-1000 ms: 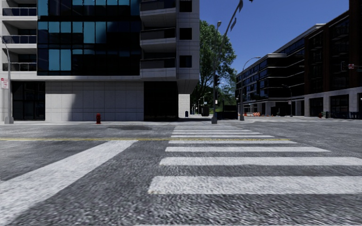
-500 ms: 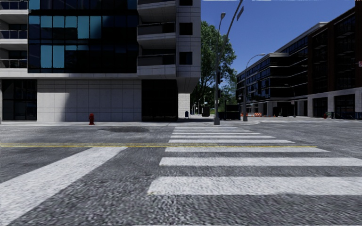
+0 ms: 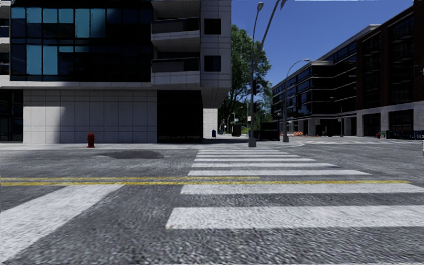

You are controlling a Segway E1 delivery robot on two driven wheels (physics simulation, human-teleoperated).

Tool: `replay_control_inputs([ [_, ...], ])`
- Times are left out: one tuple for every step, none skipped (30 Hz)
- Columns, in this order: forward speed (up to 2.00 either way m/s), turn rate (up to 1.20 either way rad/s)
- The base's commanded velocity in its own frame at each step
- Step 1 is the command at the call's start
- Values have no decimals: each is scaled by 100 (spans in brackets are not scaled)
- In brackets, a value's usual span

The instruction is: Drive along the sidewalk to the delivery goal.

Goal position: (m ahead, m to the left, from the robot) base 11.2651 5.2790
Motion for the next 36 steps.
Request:
replay_control_inputs([
  [200, -31],
  [200, -31],
  [200, -31],
  [200, -32],
  [200, -32],
  [200, -32],
  [200, -32],
  [200, -32],
  [200, -32],
  [200, -32],
  [200, -32],
  [200, -32],
  [200, -32],
  [200, -31],
  [200, -31],
  [200, -29],
  [200, -29],
  [200, -23],
  [200, -8],
  [200, 0],
  [200, 0],
  [200, 0],
  [200, 0],
  [200, 0],
  [200, 0],
  [200, 0],
  [200, 0],
  [200, 0],
  [200, 0],
  [200, 0],
  [200, 0],
  [200, 0],
  [200, 0],
  [200, 0],
  [200, 0],
  [200, 0],
])
